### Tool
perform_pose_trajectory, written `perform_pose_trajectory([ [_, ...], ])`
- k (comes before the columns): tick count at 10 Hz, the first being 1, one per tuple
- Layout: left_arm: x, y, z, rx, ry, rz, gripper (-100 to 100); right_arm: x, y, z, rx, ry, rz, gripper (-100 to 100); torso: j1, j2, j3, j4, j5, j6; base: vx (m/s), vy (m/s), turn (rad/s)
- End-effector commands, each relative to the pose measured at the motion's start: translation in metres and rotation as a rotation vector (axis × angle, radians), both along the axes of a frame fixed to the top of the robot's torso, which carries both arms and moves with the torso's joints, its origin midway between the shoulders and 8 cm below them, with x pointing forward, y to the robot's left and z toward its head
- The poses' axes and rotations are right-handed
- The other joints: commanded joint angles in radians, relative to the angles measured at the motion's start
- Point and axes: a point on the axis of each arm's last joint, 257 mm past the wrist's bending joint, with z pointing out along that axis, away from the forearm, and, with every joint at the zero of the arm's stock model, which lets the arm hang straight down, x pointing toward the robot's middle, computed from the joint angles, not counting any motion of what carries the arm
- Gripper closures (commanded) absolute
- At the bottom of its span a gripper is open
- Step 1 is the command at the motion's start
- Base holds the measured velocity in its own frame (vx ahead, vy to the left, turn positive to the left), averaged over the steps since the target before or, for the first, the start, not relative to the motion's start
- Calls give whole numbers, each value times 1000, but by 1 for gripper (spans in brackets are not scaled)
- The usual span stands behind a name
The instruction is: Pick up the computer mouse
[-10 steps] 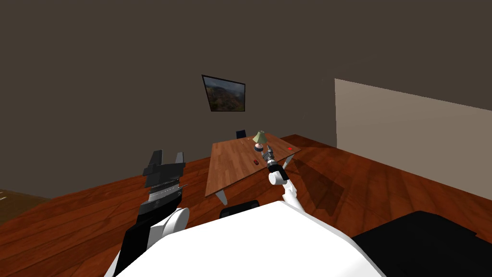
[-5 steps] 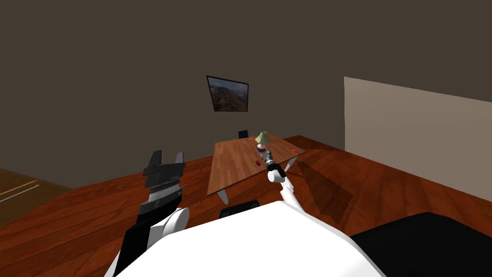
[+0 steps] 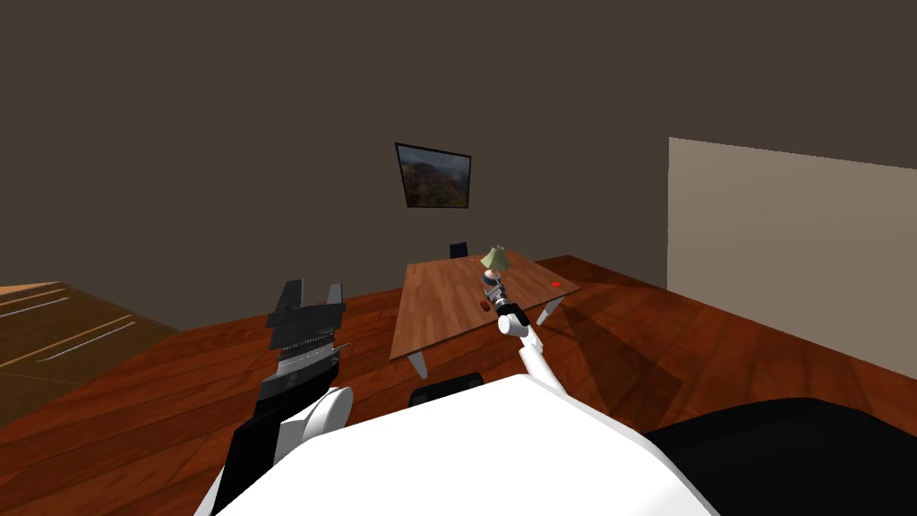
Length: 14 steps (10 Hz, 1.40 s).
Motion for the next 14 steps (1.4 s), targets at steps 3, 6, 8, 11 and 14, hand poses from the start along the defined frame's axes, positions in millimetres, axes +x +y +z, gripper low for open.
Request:
perform_pose_trajectory([
  [3, 0, 0, 0, 0, 0, 0, 0, 8, -10, -30, 140, 71, -30, -100, 0, 0, 0, 0, 0, 0, 8, -27, 100],
  [6, 0, 0, 0, 0, 0, 0, 0, 8, -16, -51, 206, 116, -51, -100, -1, 0, 0, 0, 0, 0, 7, -33, 89],
  [8, 0, 0, 0, 0, 0, 0, 0, 9, -21, -65, 268, 146, -72, -100, -1, 0, 0, 0, 0, 0, 2, -46, 88],
  [11, 0, 0, 0, 0, 0, 0, 0, 9, -30, -93, 394, 204, -118, -100, -1, 0, 0, 0, 0, 0, 3, -53, 92],
  [14, 0, 0, 0, 0, 0, 0, 0, 5, -33, -122, 519, 262, -167, -100, -3, 1, 0, 0, -1, 1, 1, -73, 109],
])
